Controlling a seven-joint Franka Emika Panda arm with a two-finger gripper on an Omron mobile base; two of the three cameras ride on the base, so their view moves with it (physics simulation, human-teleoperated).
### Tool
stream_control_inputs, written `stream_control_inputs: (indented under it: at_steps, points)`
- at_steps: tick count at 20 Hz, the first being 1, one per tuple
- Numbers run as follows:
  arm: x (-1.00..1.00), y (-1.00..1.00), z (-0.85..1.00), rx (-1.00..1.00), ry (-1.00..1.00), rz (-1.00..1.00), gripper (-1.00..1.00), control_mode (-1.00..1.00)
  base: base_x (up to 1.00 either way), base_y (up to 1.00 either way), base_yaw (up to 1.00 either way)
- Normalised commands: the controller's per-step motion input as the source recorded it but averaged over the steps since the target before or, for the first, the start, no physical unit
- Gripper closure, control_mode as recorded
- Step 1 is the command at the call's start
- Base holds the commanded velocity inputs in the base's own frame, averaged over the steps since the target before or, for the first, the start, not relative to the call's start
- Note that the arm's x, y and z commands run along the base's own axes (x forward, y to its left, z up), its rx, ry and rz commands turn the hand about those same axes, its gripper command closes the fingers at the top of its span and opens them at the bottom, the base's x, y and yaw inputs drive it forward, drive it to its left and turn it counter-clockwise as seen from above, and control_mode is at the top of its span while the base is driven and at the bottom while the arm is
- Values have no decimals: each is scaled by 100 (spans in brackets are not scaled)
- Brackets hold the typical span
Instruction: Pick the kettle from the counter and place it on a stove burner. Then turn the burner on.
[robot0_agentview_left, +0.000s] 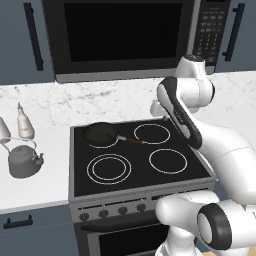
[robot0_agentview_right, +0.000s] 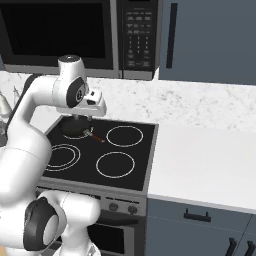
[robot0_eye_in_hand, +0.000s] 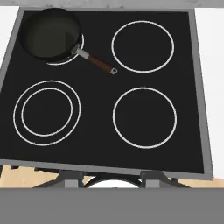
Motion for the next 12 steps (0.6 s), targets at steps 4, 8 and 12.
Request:
stream_control_inputs:
  at_steps: [4,8,12]
  points:
    - [-19,1,0,2,0,0,-100,-100,0,0,0]
    - [-56,37,0,3,-1,1,-100,-100,0,0,0]
    - [-35,98,0,0,-2,7,-100,-100,0,0,0]
